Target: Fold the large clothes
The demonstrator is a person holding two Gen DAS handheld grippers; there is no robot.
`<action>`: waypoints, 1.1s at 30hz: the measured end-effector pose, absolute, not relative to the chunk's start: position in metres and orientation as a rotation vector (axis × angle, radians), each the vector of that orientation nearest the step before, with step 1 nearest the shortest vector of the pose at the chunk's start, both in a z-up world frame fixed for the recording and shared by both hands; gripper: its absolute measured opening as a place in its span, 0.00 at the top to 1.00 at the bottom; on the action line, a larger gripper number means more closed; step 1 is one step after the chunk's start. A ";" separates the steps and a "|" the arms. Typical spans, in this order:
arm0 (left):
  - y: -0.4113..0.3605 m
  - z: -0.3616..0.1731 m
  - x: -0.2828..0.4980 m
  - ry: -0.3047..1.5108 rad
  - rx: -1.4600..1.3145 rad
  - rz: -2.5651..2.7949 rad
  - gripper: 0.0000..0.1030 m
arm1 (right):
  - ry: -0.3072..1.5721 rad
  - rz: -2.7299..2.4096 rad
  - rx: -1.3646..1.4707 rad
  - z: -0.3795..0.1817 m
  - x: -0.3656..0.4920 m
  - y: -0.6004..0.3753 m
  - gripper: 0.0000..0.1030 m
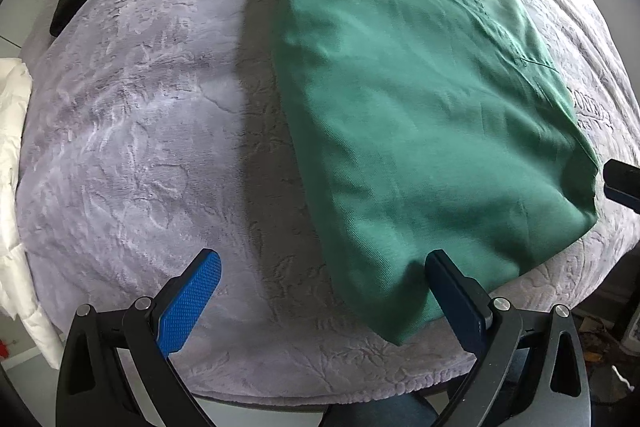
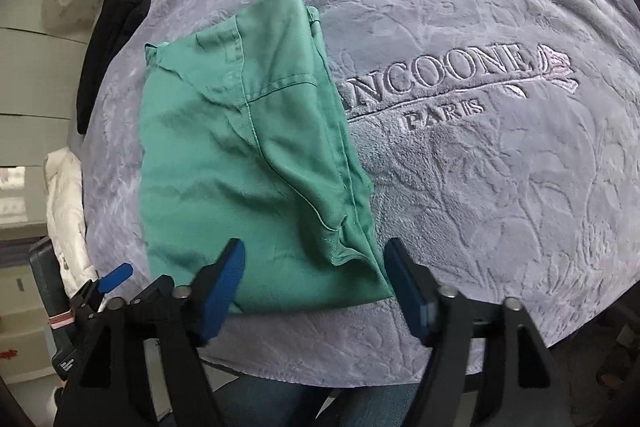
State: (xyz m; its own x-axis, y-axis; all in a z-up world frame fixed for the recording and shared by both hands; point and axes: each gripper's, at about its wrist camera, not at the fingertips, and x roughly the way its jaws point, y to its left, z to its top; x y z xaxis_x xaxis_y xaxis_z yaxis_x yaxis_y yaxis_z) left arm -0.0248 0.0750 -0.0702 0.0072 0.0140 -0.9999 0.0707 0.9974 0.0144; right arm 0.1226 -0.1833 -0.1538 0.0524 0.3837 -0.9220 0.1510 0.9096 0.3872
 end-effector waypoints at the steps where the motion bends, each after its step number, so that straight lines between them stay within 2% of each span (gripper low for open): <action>1: 0.075 -0.069 -0.024 1.564 0.068 -0.041 0.01 | 1.524 0.189 0.432 -0.153 0.124 -0.182 0.27; 4: 0.076 -0.063 -0.022 1.558 0.067 -0.032 0.01 | 1.536 0.185 0.405 -0.150 0.128 -0.180 0.26; 7: 0.076 -0.055 -0.018 1.548 0.080 -0.011 0.01 | 1.527 0.181 0.386 -0.142 0.134 -0.178 0.18; 19: 0.074 0.003 0.008 1.430 0.021 0.052 0.01 | 1.424 0.198 0.291 -0.091 0.158 -0.146 0.15; 33: 0.063 0.024 0.016 1.370 0.028 0.044 0.01 | 1.383 0.122 0.097 -0.071 0.159 -0.124 0.15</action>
